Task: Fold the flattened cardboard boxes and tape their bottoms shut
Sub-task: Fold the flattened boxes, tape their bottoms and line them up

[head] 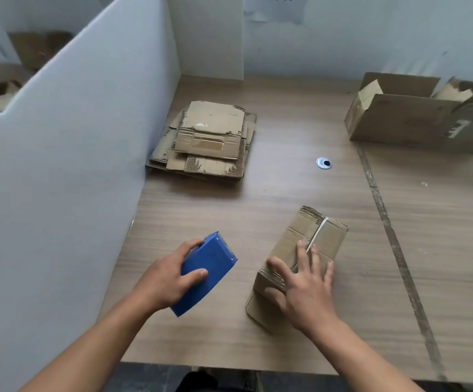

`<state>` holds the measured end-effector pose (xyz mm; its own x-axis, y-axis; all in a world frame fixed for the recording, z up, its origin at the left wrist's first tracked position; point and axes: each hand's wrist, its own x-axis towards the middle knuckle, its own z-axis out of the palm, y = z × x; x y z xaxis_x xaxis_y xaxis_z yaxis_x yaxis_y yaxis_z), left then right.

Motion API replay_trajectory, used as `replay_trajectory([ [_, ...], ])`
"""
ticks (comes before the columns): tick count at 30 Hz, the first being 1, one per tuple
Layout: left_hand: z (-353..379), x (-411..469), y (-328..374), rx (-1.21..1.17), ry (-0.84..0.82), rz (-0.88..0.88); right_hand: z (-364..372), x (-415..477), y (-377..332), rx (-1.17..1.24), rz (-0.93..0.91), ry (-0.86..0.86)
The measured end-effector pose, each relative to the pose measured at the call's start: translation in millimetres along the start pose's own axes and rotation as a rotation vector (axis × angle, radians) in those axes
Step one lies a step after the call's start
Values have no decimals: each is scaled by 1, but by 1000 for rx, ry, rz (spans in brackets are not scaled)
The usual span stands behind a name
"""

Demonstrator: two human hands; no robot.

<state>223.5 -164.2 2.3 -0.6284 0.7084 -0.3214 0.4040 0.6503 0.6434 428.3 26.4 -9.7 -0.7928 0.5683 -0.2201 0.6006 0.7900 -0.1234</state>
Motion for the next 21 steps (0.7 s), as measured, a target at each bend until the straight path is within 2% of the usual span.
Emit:
replay_trajectory([
  [5, 0, -8, 10, -9, 148, 115, 11, 2, 10, -11, -40, 95],
  [10, -3, -15, 12, 107, 174, 281, 8, 4, 32, -111, -401, 37],
  [13, -3, -16, 12, 268, 290, 426, 3, 10, 43, -166, -520, -16],
  [17, -6, -18, 18, 399, 370, 682, -1, 16, 54, -88, -537, -49],
  [19, -7, -20, 19, 412, 373, 738, -3, 13, 57, -8, -471, -78],
  [21, -8, -22, 21, 431, 372, 773, -6, 8, 50, 152, -424, -28],
])
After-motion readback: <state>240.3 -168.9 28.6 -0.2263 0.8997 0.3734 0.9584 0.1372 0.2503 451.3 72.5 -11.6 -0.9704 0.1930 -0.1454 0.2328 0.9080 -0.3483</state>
